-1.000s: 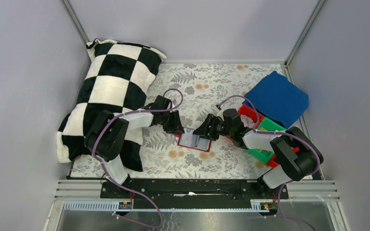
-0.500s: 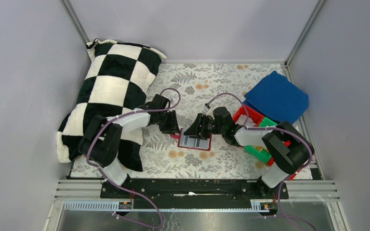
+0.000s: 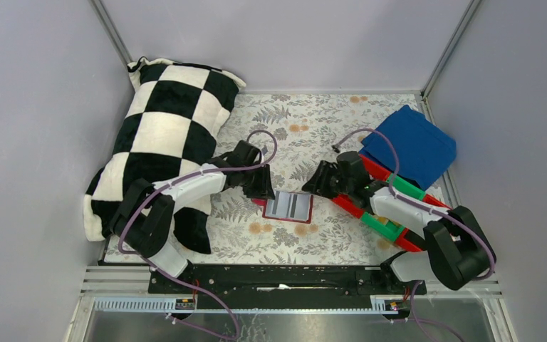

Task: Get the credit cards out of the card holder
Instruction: Remove the credit card from the card holder.

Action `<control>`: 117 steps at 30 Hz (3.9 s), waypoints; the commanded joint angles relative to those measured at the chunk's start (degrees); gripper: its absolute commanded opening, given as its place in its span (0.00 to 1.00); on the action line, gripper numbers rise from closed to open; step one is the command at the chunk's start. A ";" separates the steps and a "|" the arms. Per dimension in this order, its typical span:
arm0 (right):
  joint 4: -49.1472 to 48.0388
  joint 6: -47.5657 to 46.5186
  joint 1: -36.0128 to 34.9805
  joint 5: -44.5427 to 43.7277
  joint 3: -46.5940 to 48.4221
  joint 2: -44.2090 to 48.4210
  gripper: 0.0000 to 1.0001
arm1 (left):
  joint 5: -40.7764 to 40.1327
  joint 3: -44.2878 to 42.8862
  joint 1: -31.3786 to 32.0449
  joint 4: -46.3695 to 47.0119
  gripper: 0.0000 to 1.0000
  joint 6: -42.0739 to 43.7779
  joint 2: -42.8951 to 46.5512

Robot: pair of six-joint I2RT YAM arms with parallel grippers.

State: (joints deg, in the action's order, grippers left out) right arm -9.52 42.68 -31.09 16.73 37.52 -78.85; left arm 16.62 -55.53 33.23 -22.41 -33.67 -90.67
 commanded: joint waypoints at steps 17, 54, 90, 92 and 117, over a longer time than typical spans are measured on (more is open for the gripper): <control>4.92 -1.45 2.19 -2.53 -4.24 -2.14 0.40 | 3.52 -0.53 1.47 5.62 0.38 -2.02 -4.79; 0.73 0.37 2.18 0.48 -5.63 -4.71 0.40 | 1.22 -2.26 2.93 3.75 0.43 -1.39 -6.20; 0.79 0.91 2.19 -0.15 -5.10 -1.28 0.38 | 10.85 -3.64 4.16 10.32 0.44 -4.83 -6.65; 1.79 0.96 2.18 -1.62 -4.98 0.09 0.38 | 11.45 -3.04 4.38 11.70 0.35 -5.06 -7.75; -7.43 1.67 2.09 6.28 -6.10 -7.21 0.34 | 7.94 -1.28 4.38 11.84 0.34 -4.55 -11.53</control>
State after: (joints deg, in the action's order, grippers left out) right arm -14.04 43.86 -28.80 21.91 31.79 -87.61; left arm 25.02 -56.84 37.47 -10.90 -39.42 -102.17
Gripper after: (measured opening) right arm 0.331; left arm 0.336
